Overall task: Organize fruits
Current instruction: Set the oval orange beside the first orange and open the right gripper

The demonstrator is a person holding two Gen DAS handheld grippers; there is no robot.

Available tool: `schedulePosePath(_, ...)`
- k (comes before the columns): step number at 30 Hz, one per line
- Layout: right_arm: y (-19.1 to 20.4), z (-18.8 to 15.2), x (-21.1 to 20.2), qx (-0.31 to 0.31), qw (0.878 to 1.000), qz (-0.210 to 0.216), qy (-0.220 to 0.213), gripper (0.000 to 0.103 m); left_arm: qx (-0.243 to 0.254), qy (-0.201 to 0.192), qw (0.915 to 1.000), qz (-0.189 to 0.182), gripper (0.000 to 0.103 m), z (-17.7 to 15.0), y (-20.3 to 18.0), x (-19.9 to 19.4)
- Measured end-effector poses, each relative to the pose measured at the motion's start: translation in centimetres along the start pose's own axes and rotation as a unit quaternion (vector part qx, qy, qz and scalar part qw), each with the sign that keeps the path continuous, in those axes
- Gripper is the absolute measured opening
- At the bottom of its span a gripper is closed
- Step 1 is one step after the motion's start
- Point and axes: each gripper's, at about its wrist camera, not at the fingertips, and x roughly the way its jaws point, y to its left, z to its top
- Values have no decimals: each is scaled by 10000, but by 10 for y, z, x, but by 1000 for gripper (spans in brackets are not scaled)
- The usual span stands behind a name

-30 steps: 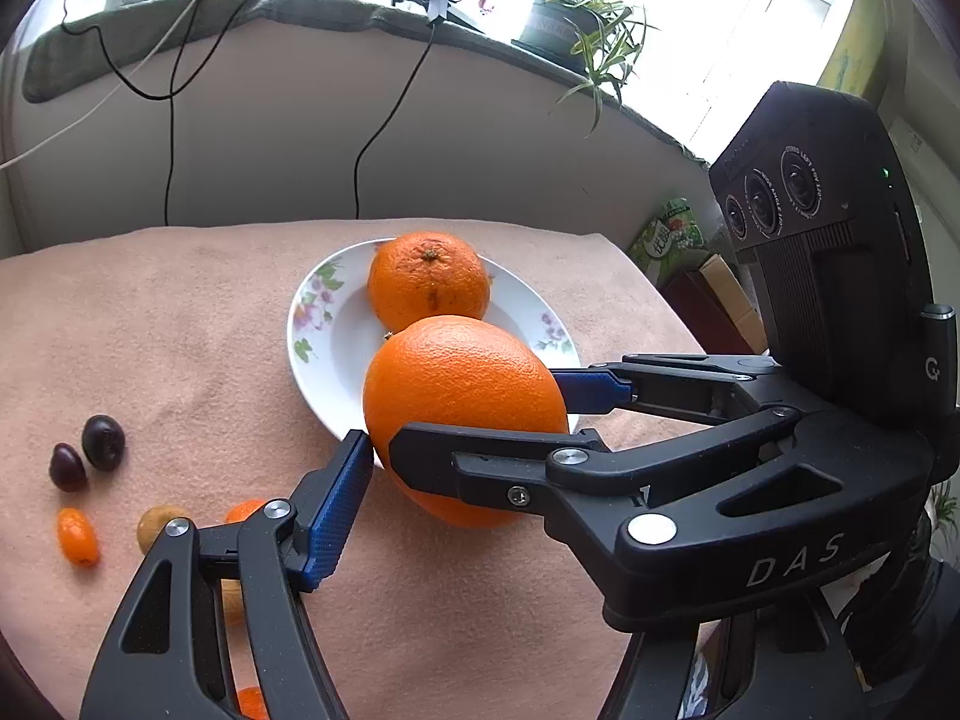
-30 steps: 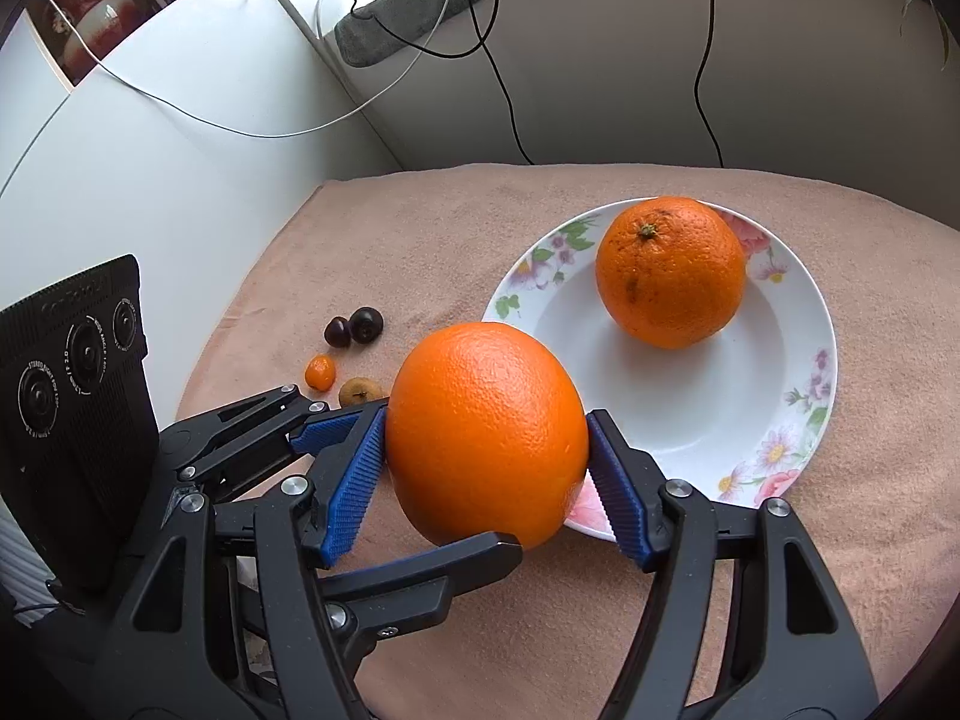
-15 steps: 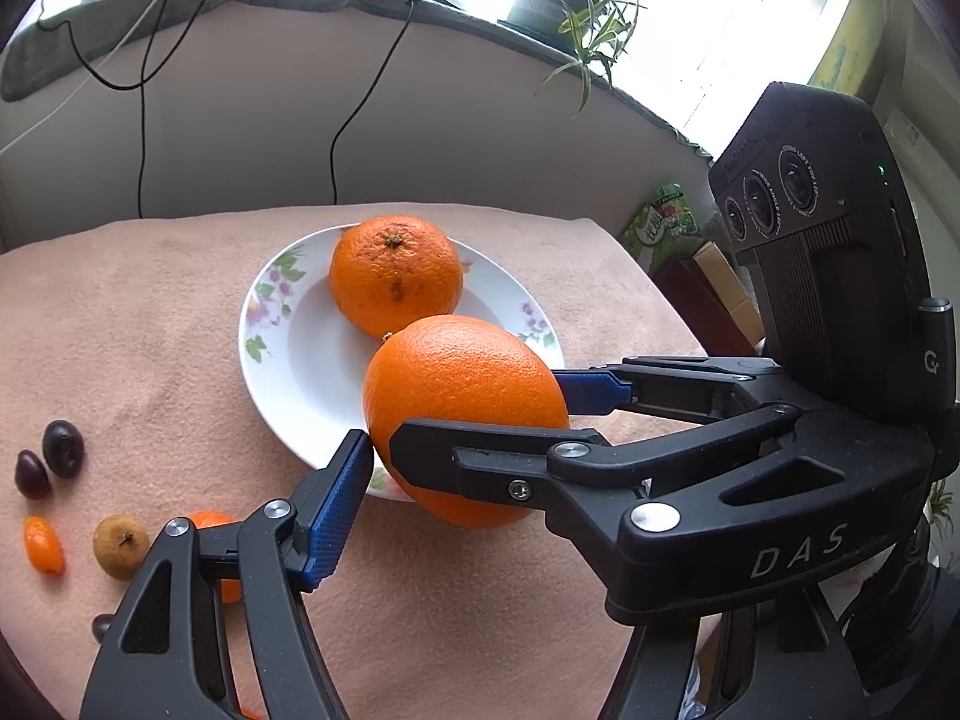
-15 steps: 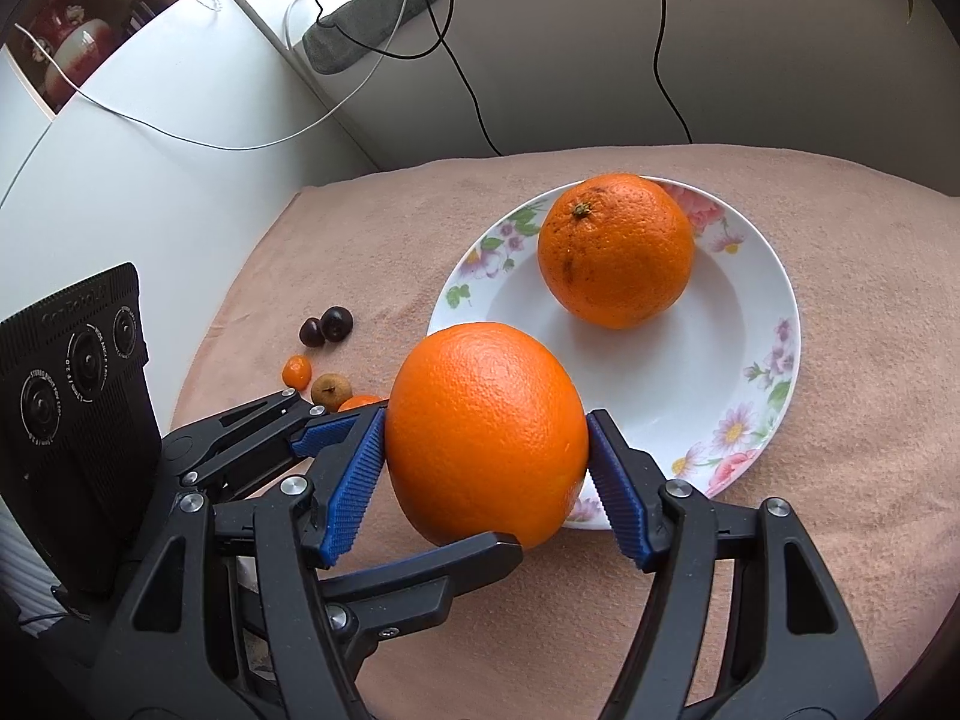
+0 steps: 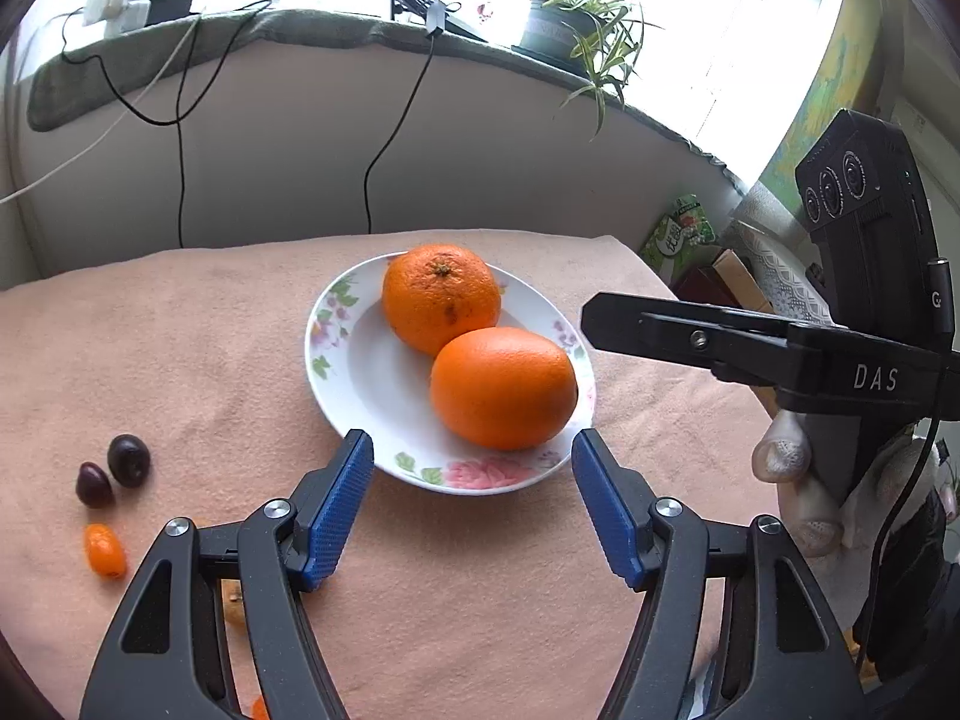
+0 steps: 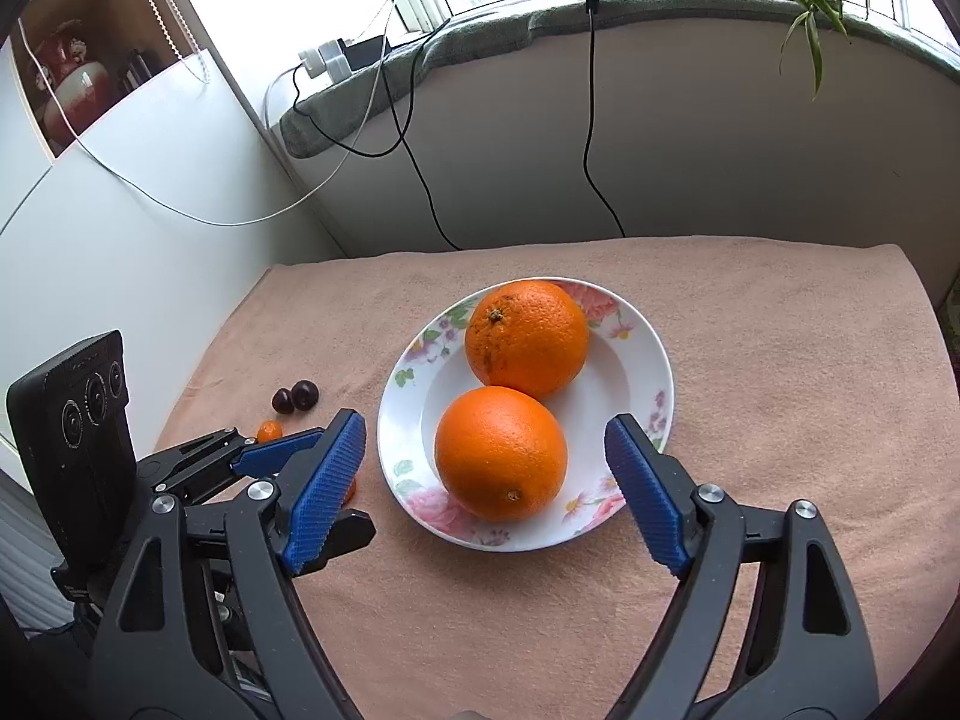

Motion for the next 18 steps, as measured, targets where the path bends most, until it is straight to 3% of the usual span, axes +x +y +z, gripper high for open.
schedulePosePath(8,5,-5,-12,-89,9996,50,-262,87,-23,-271,9990,368,72,-12,22,-28)
schedulePosePath(18,24,-15,-10,-390,9979,112,-508,87,-322,-612,9914,1110,73,-33,66,-71)
